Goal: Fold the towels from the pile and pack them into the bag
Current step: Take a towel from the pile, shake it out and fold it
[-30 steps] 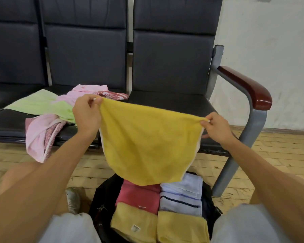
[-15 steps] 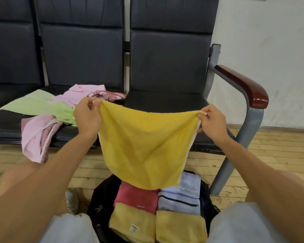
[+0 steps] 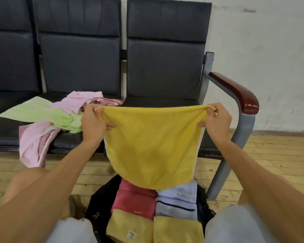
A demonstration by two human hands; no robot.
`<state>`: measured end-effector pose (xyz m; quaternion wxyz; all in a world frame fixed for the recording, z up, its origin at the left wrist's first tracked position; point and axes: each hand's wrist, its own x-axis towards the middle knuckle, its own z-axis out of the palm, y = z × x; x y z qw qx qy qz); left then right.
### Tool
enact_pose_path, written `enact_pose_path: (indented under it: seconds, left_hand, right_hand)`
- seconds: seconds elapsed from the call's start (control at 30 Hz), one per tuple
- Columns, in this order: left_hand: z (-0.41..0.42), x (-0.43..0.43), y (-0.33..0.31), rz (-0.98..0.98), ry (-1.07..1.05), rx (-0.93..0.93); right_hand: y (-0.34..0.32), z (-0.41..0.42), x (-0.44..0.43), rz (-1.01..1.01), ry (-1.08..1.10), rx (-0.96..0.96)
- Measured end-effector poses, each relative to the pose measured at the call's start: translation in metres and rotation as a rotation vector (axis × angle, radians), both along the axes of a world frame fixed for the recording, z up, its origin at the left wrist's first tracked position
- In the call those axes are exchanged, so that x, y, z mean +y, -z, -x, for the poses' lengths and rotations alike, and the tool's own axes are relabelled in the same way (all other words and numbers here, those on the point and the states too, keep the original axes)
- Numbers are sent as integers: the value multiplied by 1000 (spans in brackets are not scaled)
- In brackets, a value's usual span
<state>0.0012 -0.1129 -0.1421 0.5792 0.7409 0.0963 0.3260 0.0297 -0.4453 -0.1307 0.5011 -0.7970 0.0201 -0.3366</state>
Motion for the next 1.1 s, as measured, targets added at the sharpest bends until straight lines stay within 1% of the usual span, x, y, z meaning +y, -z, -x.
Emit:
enact_pose_path:
  seconds: [0.13, 0.23, 0.4, 0.53, 0.67, 0.73, 0.83, 0.93, 1.03, 1.1]
  left_hand:
    - [-22, -1, -5, 58, 61, -1]
    - [-46, -3, -6, 115, 99, 35]
    - [-88, -9, 3, 92, 212, 97]
    - [-116, -8, 9, -12, 257, 119]
    - [-137, -15, -3, 10, 306, 41]
    - [-141, -19, -3, -28, 313, 39]
    - [-140, -17, 14, -80, 332, 97]
    - [-128, -9, 26, -82, 324, 165]
    - [-113, 1, 24, -8, 370, 245]
    - [-101, 5, 20, -58, 382, 305]
  right_hand:
    - [-7, -18, 0, -4, -16, 24]
    - [-11, -44, 6, -9, -10, 83]
    - [3, -82, 13, -30, -14, 217]
    - [6, -106, 19, -13, 5, 132]
    - [-7, -132, 23, -139, -8, 3]
    - [-7, -140, 23, -167, -31, -11]
    - [10, -141, 14, -26, -48, 84]
    - [27, -131, -1, 120, -55, 141]
    - [26, -111, -14, 217, -97, 197]
    - [22, -96, -21, 334, -122, 263]
